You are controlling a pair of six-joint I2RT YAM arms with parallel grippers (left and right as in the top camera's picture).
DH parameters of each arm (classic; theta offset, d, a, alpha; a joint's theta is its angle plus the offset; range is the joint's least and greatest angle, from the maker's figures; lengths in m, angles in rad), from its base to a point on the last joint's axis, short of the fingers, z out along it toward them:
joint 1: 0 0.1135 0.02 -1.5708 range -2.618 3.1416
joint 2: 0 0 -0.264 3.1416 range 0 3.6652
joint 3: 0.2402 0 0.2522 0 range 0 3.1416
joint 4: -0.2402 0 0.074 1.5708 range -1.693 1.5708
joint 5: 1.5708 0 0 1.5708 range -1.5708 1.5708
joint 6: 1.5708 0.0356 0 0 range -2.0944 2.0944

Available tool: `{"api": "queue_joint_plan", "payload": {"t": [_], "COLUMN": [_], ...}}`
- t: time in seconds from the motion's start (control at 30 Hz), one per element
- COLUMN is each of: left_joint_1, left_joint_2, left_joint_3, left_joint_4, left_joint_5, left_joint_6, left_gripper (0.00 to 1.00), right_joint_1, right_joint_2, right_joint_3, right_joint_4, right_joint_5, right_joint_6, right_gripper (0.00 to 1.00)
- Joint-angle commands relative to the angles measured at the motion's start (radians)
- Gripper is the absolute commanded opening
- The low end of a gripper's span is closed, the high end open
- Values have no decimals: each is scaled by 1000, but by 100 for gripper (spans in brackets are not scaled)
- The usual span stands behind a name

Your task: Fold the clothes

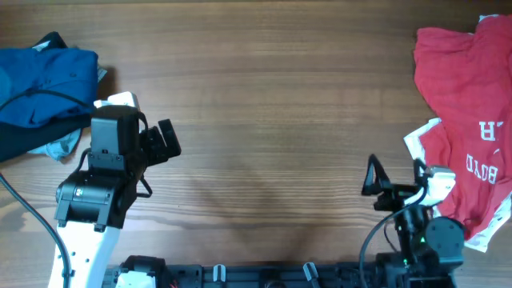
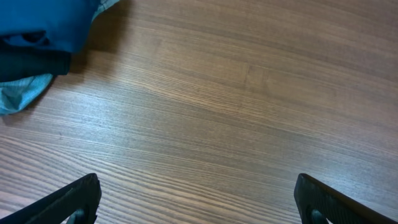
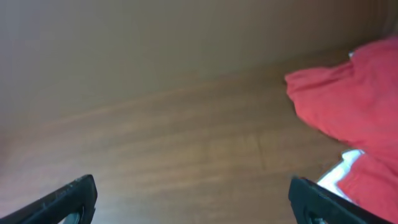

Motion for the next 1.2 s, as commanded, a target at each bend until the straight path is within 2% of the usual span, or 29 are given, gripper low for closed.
{"api": "queue_joint_plan", "payload": {"t": [0.0,0.03,0.1,0.87,1.0,1.17], "left_joint_1": [-3,-3,-3,-3,-3,-3], "left_joint_2": [-1,-1,-1,-10,-156,-339], "left_joint_3": [-6,-6,-6,-8,-8,-23], "left_joint_4": [2,2,2,-4,-211,-309], "left_joint_5": [-16,-16,-16,-17,-13,-17], "left_joint_6": [-5,-5,-5,-5,-5,-5], "left_gripper": [100,100,100,100,100,100], "right_joint_1": [-4,-4,-4,-4,-4,-4], "right_joint_2": [-17,-17,-17,-15,-15,-15], "right_joint_3": [-148,-208,-280,-279,-279,-279], "right_joint_4": [237,347,438,438,438,438], "right_joint_5": [25,15,-9,-9,-9,-9], "right_joint_6": [-18,-17,-11,2,2,2], "right_gripper": [100,100,100,100,100,100]}}
